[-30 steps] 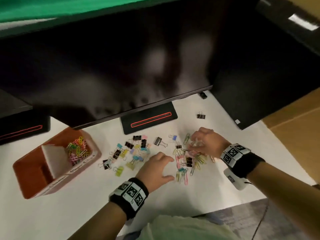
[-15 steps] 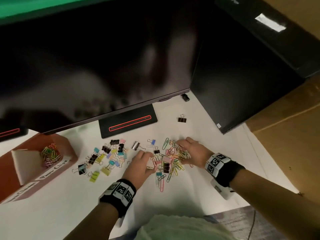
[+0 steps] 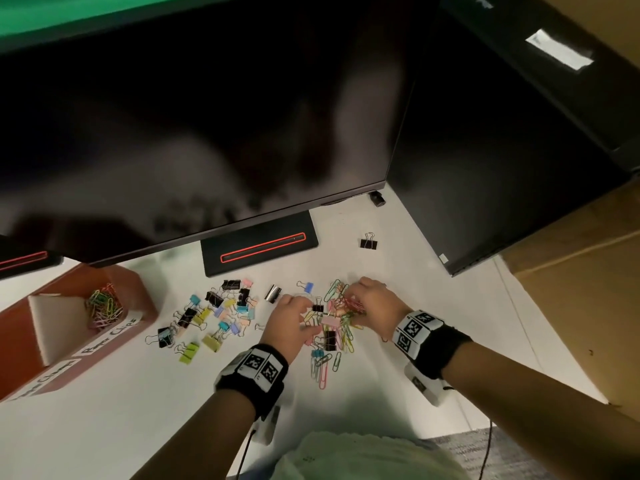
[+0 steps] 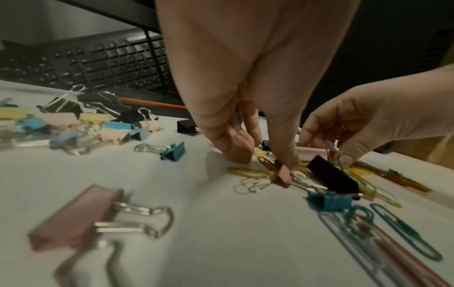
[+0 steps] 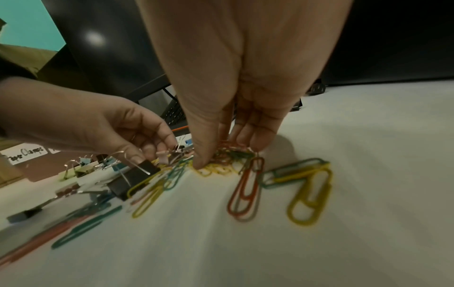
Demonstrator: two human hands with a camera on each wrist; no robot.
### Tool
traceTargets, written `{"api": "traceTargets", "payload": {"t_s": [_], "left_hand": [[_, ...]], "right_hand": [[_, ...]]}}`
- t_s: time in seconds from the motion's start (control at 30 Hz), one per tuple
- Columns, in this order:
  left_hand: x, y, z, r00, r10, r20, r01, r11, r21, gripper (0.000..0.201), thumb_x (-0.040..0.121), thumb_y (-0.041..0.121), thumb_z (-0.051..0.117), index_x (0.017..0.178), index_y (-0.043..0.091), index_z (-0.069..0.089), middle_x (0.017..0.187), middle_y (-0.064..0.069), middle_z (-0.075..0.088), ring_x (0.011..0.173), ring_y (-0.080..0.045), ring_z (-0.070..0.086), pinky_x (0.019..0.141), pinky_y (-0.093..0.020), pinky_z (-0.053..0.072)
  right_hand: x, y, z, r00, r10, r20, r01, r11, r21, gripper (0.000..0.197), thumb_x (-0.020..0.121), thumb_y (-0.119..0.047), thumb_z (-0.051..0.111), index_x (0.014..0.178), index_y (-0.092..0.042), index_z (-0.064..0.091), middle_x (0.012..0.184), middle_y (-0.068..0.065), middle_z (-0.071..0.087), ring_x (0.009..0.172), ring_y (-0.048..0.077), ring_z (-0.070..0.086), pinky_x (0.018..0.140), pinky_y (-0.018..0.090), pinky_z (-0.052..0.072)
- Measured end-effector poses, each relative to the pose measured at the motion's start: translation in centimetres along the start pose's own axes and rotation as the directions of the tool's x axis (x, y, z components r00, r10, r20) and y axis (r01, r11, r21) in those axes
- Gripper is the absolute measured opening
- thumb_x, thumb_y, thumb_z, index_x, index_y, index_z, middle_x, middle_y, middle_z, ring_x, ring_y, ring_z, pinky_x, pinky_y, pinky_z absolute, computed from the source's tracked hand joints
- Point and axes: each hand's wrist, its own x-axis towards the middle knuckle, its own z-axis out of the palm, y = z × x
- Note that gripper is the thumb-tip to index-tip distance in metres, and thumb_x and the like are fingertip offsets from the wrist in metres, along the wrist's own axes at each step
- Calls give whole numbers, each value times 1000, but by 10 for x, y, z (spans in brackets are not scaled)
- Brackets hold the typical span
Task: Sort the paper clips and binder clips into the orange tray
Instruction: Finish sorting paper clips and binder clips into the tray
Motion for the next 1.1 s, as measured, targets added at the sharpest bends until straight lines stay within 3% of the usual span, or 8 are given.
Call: {"api": "traceTargets", "payload": {"t_s": [0.07,0.17,0.33,0.5,0.67,0.8,0.9,1.1], "left_hand": [[-1,-4,-4,999,30,17,-30,999,-22,42,75,22,75,113,15,60,109,1,49,84,-8,54,69,-6,40],[-3,-8,-9,999,50,3,-50,999,-11,28,81,14,69,108,12,63,105,0,52,77,-6,56,75,-17,49],[1,-11,-6,999,29,-20,-28,999,37,28,79,4,67,105,14,63,100,1,52,78,-9,54,67,-7,39],[8,-11,-7,998,15,-68,-12,999,41,17,81,-1,61,93,9,66,91,-4,62,79,-14,58,80,-29,52],[8,-13,-8,994,61,-95,-52,995,87,16,84,7,60,99,10,66,101,-4,57,82,-16,59,80,-22,48],[5,-12,-6,997,29,-69,-22,995,102,26,81,10,67,105,14,61,97,2,54,84,-14,56,81,-28,50],[7,-14,-2,994,8,-108,-1,998,67,21,82,6,63,102,13,61,85,3,56,77,-12,56,75,-24,49],[3,-17,-5,996,76,-47,-70,990,123,7,85,7,57,88,11,63,91,-2,53,76,-15,55,76,-26,49]], "right_hand": [[5,-3,-3,1000,0,0,0,999,35,41,82,-19,68,120,-14,55,117,8,56,108,24,55,92,33,46],[9,-4,-5,1000,0,16,-1,999,50,34,84,-18,66,117,-13,59,116,8,60,104,22,58,89,29,45],[10,-6,-9,999,6,49,-6,1000,-5,27,86,-21,63,113,-14,64,113,7,64,101,22,60,87,28,47],[5,-3,-17,999,-14,46,15,1000,-11,26,89,-22,60,113,-14,65,113,8,62,102,22,58,84,25,43],[2,4,-27,1000,-25,9,25,1000,7,24,88,-23,61,110,-13,66,109,7,59,99,21,58,84,23,43],[7,5,-35,999,-27,-33,28,999,25,25,86,-18,63,110,-11,66,109,7,57,97,22,58,87,26,46],[11,2,-38,998,-44,-34,45,999,9,24,86,-16,64,110,-10,67,111,8,58,97,22,58,89,28,47],[7,-3,-35,995,-94,32,95,995,-35,24,86,-18,63,109,-12,67,114,6,56,99,22,57,88,29,47]]}}
